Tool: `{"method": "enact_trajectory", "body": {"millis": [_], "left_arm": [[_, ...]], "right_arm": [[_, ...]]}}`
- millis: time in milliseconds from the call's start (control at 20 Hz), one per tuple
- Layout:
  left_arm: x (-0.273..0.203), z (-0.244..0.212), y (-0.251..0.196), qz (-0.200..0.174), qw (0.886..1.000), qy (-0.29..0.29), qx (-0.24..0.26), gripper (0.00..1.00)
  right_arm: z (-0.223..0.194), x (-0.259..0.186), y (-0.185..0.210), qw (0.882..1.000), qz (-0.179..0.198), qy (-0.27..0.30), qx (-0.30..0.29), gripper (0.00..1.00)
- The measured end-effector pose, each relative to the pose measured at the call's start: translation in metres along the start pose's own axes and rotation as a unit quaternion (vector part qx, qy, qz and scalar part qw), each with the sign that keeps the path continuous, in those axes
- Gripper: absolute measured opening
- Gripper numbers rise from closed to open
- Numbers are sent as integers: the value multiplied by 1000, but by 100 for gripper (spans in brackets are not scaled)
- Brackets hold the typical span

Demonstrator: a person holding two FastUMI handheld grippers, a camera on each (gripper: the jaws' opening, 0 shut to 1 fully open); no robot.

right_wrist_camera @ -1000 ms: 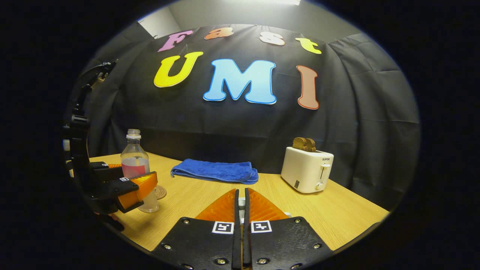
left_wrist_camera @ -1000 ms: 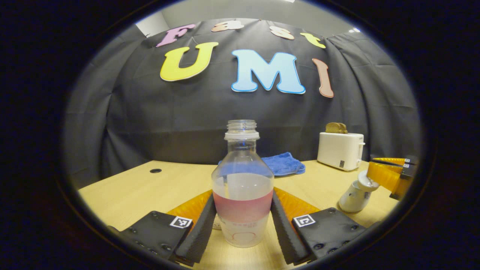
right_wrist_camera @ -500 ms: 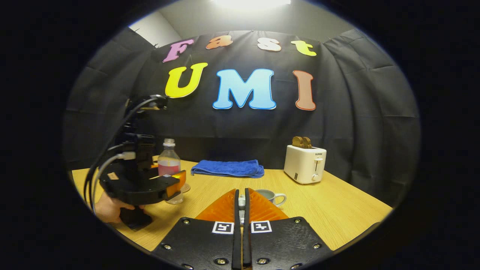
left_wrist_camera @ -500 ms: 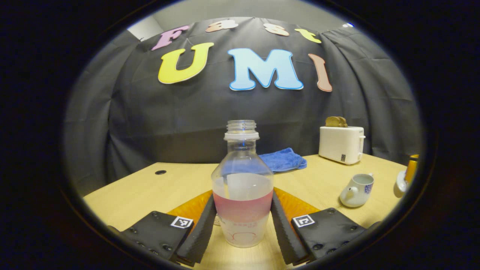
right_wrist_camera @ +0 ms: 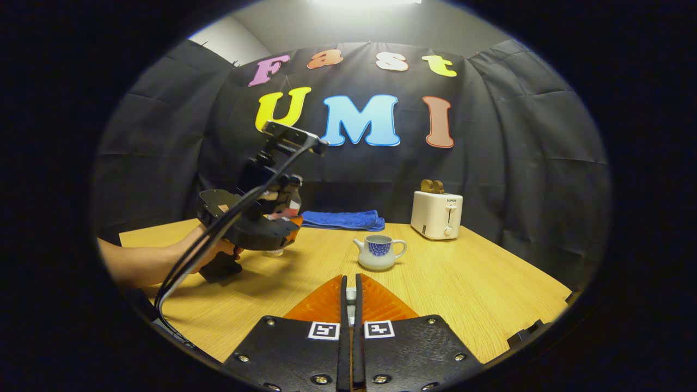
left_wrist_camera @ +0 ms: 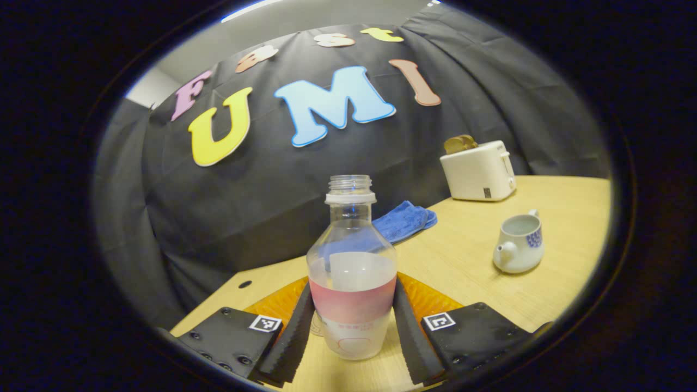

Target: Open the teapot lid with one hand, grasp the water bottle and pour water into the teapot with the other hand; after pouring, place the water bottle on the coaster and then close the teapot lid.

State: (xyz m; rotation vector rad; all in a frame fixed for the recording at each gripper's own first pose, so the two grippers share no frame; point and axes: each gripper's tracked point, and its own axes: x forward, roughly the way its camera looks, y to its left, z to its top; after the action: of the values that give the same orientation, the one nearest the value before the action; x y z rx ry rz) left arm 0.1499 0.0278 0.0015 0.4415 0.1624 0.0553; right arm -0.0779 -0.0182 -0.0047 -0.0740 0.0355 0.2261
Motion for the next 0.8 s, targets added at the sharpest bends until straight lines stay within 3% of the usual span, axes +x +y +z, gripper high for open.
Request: {"method": "enact_trajectory", "body": {"millis": [300,500,800], "left_arm": [[3,19,-19,7,992,-10,129,84],[10,33,-39,-4,975,-22,222,85],[22,38,-64,-18,940,-20,341,85]], "right_arm": [[-3,-20,5,1000,10,8,5,2],[-6,-27,1,1000,3,13,14,2],[-4,-29,-5,1000,-3,8,9,2]]}}
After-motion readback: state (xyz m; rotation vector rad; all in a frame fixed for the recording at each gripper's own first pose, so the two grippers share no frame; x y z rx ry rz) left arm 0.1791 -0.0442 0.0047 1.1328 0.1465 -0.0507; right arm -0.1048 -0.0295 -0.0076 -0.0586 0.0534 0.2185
